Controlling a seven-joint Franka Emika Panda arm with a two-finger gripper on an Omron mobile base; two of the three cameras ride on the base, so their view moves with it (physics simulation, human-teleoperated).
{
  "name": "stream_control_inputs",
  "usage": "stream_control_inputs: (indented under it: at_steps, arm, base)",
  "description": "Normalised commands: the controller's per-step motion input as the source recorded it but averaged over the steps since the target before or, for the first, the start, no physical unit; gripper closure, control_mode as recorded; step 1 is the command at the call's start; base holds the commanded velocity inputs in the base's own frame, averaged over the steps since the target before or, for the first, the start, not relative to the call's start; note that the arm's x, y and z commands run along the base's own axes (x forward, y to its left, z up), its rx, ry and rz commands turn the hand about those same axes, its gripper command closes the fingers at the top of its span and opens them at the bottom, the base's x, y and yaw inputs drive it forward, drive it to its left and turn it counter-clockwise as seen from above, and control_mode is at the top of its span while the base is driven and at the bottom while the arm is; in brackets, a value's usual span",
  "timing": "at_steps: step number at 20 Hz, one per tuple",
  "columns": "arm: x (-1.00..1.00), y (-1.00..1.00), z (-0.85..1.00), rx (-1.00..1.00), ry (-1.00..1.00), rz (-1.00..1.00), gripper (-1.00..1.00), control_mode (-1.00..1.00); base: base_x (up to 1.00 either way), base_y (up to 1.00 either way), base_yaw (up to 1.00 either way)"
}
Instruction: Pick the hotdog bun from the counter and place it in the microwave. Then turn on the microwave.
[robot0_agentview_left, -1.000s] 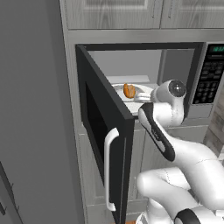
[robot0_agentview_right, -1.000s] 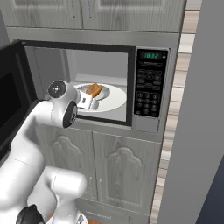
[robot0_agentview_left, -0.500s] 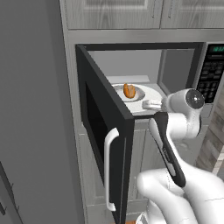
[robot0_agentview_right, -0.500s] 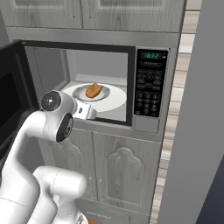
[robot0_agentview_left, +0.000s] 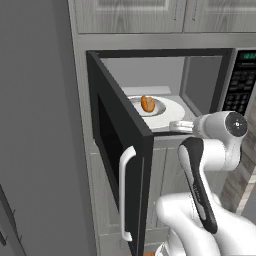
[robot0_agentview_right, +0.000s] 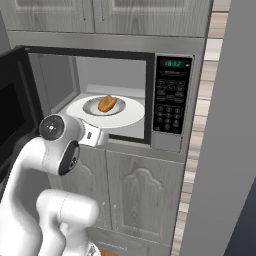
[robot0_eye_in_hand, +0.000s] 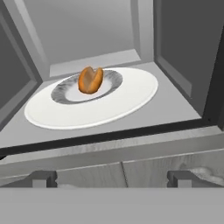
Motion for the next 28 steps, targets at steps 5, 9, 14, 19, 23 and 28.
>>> stream_control_inputs:
  at_steps: [5,9,14,19,23,28]
  arm:
    - [-0.39,-0.06,0.05,0.0,0.0,0.0,-1.0,-1.0]
    - [-0.42,-0.02,0.02,0.0,0.0,0.0,-1.0,-1.0]
    - [-0.42,0.0,0.0,0.0,-0.02,0.0,1.0,-1.0]
    - [-0.43,0.0,0.0,0.0,-0.04,0.0,1.0,-1.0]
    - [-0.48,0.0,0.01,0.0,-0.05,0.0,1.0,-1.0]
    - [-0.46,0.0,0.03,0.0,-0.05,0.0,1.0,-1.0]
  base:
    - [0.0,0.0,0.0]
    - [0.0,0.0,0.0]
    - [0.0,0.0,0.0]
    - [0.0,0.0,0.0]
    - [0.0,0.0,0.0]
    - [0.0,0.0,0.0]
